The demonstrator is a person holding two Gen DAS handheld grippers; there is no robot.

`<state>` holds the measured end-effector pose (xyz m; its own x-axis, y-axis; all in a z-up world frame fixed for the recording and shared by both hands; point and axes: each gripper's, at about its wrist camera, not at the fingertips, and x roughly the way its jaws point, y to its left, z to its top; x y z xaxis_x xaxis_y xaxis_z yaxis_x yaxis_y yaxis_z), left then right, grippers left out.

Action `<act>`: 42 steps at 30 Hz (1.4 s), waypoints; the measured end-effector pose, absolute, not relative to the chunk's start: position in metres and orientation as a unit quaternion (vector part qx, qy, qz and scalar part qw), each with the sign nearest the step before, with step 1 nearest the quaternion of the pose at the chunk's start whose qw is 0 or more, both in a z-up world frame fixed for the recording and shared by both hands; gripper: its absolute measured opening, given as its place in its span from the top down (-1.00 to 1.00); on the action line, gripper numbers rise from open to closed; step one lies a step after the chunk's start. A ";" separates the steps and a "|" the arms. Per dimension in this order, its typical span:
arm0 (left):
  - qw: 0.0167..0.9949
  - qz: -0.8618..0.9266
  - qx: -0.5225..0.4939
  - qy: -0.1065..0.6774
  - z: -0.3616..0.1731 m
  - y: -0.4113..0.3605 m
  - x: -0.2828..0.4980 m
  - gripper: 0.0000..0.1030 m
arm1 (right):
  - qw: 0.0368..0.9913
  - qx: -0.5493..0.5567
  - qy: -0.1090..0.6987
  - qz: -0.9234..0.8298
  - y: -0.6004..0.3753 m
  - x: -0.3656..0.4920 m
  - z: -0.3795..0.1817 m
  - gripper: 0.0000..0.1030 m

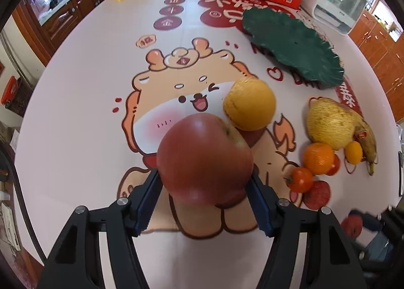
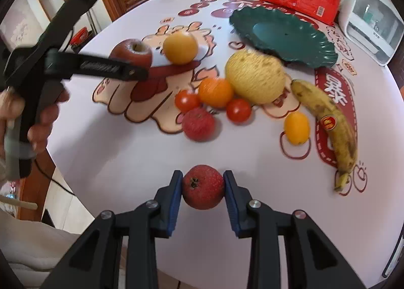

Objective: Organize fruits
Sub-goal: 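Grasp the red apple with the left gripper while the right gripper holds the red fruit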

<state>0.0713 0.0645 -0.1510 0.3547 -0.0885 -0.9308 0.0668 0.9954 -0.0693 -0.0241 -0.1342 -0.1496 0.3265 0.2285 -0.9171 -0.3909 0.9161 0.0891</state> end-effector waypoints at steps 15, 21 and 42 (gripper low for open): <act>0.852 -0.089 -0.038 0.515 -0.120 0.059 0.082 -0.05 | 0.843 -0.028 0.510 0.169 -0.165 0.034 -0.105 0.37; 0.839 -0.091 -0.031 0.536 -0.127 0.061 0.086 -0.46 | 0.829 -0.011 0.532 0.172 -0.170 0.034 -0.119 0.37; 0.812 -0.104 -0.007 0.574 -0.174 0.020 0.111 -0.24 | 0.822 -0.001 0.543 0.174 -0.173 0.039 -0.127 0.37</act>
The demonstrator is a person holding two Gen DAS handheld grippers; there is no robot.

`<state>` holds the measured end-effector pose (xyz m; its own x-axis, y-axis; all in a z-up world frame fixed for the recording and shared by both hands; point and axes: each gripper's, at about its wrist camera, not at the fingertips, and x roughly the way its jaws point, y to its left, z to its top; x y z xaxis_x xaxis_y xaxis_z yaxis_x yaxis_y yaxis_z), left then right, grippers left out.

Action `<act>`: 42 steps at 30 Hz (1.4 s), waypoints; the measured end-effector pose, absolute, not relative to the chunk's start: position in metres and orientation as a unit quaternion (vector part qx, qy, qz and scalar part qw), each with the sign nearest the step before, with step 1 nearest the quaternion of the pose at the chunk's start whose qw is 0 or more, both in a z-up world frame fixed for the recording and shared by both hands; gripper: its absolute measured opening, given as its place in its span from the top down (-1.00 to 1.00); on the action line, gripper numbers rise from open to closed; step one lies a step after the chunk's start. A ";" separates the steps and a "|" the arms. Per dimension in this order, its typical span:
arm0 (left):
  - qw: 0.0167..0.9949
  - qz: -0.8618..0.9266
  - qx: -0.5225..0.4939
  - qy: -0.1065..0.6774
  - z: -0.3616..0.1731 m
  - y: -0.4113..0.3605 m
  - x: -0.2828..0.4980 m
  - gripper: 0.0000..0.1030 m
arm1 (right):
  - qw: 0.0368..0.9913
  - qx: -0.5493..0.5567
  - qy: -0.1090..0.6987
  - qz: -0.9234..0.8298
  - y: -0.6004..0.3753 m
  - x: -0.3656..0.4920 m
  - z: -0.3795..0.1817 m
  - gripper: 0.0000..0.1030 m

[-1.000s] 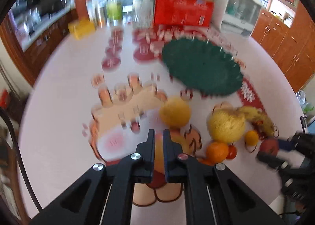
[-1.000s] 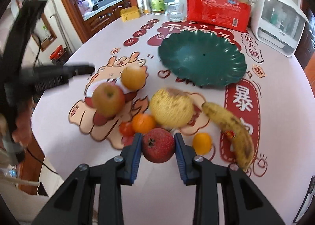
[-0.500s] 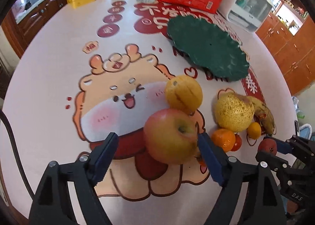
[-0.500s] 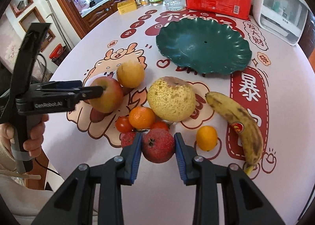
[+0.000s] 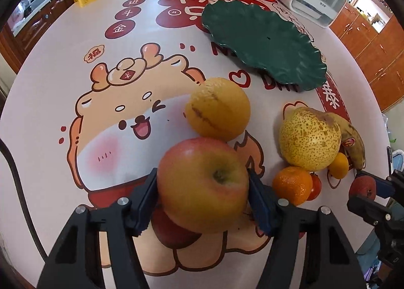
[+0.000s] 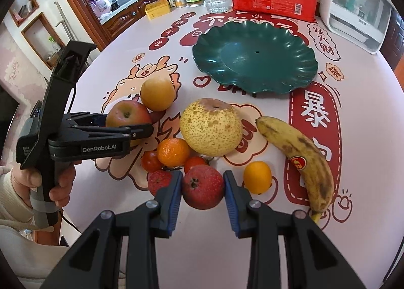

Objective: Organize fruits
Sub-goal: 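Grasp the red apple with the left gripper while the right gripper holds the red fruit, then carry both fruits onto the green plate and open both grippers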

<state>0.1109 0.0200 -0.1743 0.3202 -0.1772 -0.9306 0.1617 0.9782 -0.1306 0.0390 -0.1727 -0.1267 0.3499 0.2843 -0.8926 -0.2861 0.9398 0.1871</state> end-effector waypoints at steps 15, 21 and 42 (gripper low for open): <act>0.851 -0.141 0.020 0.505 -0.065 0.000 0.110 -0.24 | 0.854 0.014 0.493 0.167 -0.186 0.050 -0.082 0.37; 0.871 -0.157 0.031 0.465 -0.008 -0.017 0.133 -0.24 | 0.880 0.011 0.447 0.161 -0.196 0.075 -0.035 0.37; 0.853 -0.141 0.010 0.503 -0.036 -0.064 0.259 -0.24 | 0.885 0.053 0.450 0.108 -0.219 0.216 -0.030 0.36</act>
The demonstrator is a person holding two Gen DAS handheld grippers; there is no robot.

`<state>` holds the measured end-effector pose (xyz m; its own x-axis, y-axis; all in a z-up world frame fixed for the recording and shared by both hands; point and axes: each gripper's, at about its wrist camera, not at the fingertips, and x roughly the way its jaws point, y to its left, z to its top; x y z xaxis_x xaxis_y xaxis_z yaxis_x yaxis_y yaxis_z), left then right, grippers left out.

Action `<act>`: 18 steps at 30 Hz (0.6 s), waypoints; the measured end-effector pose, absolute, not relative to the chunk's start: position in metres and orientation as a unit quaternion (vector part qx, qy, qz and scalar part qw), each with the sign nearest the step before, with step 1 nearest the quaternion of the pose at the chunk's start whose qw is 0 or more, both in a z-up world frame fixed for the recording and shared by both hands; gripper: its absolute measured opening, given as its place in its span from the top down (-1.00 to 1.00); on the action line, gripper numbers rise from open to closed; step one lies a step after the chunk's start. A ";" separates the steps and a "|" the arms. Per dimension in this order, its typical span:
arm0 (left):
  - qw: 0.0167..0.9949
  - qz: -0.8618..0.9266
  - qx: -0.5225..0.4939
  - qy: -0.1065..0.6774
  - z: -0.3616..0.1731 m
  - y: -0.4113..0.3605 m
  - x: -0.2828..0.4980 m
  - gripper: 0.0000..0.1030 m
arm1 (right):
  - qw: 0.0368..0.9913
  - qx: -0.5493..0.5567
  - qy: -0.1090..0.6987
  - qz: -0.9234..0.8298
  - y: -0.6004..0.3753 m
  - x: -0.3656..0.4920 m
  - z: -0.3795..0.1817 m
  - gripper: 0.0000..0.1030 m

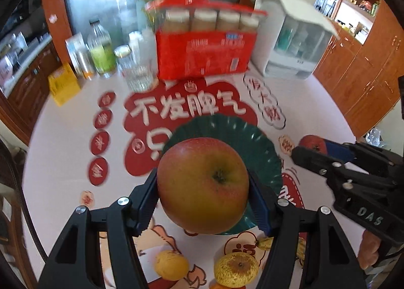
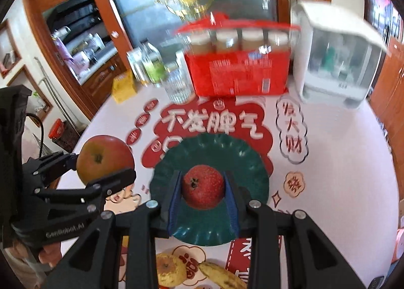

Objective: Organize fruits
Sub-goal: 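Carry both fruits onto the green plate and open both grippers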

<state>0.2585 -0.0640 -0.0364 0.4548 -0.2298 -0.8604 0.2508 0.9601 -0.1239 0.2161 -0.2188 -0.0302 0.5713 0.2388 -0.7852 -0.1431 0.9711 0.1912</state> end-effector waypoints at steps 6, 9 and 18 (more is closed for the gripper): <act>0.825 -0.136 0.021 0.548 -0.095 -0.077 0.276 -0.24 | 0.855 0.041 0.507 0.103 -0.214 0.238 -0.097 0.36; 0.810 -0.131 0.027 0.571 -0.124 -0.081 0.282 -0.24 | 0.840 0.038 0.532 0.101 -0.216 0.247 -0.127 0.36; 0.785 -0.122 0.024 0.607 -0.169 -0.083 0.300 -0.25 | 0.817 0.042 0.567 0.102 -0.223 0.270 -0.177 0.35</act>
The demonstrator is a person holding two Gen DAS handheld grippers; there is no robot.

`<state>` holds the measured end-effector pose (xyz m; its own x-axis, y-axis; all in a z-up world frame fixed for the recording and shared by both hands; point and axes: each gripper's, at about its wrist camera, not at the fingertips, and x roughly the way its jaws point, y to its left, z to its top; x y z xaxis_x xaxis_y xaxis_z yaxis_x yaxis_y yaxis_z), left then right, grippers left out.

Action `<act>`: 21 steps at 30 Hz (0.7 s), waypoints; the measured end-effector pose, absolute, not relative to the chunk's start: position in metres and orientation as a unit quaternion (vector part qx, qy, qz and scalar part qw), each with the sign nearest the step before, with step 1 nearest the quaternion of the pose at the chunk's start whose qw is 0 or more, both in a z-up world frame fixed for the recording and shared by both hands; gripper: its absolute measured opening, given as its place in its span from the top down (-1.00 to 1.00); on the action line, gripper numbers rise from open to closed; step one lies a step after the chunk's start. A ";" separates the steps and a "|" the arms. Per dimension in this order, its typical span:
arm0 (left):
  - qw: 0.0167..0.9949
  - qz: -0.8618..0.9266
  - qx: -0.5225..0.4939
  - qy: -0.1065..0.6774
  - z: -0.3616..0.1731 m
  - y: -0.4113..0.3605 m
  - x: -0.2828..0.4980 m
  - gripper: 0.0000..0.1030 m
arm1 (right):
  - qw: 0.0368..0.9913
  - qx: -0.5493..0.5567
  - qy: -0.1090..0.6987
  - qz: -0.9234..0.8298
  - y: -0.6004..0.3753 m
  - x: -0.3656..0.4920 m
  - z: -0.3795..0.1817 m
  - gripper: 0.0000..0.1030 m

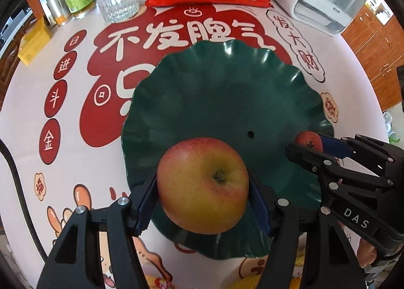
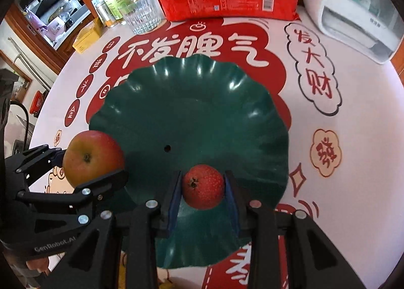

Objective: Organize fruits
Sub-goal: 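Carry both fruits onto the green plate and open both grippers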

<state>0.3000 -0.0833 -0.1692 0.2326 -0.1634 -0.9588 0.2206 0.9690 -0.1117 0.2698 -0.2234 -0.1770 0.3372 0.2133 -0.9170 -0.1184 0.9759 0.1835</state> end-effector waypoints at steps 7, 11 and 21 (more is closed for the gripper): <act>0.802 -0.127 0.026 0.583 -0.157 -0.082 0.303 -0.54 | 0.816 0.070 0.560 0.121 -0.228 0.276 -0.181 0.15; 0.812 -0.125 0.026 0.569 -0.143 -0.080 0.301 -0.77 | 0.820 0.102 0.550 0.124 -0.237 0.275 -0.174 0.03; 0.823 -0.109 0.000 0.557 -0.113 -0.059 0.284 -0.79 | 0.824 0.110 0.541 0.127 -0.235 0.257 -0.148 0.00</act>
